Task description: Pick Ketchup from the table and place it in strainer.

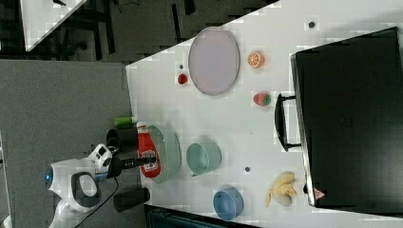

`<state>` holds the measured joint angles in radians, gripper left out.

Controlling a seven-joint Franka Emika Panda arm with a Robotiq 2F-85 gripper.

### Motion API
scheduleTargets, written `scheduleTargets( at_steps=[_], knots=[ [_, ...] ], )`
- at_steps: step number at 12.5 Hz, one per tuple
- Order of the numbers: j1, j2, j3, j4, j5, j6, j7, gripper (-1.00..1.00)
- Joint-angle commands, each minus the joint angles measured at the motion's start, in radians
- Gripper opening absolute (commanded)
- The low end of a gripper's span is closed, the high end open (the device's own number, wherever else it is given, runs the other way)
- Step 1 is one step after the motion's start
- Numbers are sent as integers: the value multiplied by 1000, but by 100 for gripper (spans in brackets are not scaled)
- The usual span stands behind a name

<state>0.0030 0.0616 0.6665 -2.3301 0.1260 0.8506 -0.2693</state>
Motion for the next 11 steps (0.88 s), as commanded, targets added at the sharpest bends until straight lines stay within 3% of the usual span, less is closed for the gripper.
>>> scheduleTargets(
  at_steps=[1,5,8,11],
  knots=[
    [-11,72,45,23,-2,128,187,24],
    [12,222,60,24,-4,252,237,29],
    [13,265,59,29,-5,269,237,93],
    [-2,231,54,54,-4,271,243,100]
  ],
)
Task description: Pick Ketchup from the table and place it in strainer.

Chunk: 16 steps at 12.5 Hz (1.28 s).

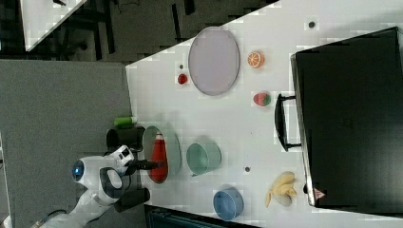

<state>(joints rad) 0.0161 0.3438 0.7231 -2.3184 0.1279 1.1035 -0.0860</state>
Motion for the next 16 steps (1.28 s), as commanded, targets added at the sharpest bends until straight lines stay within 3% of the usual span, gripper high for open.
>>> scheduleTargets(
  at_steps=[1,5,10,13,16],
  knots=[
    [-34,-81,-9,56,1,16,60,100],
    [-144,-229,-59,120,10,-88,60,100],
    [-266,-365,-273,273,49,-508,56,100],
    [-296,-402,-445,415,37,-743,56,100],
    [-297,-407,-538,527,-60,-940,56,100]
  ],
)
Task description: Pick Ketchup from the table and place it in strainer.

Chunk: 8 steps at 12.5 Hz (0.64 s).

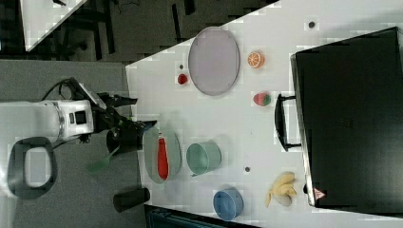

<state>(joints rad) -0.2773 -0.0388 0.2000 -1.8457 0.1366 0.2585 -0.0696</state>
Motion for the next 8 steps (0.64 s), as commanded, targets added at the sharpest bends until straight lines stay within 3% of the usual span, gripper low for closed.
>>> scheduleTargets(
  at_steps=[1,3,8],
  knots=[
    [-3,-25,-15,83,-102,-107,40,100],
    [-3,-25,-9,110,-158,-107,42,100],
    [5,-25,13,108,-157,-129,131,100]
  ],
)
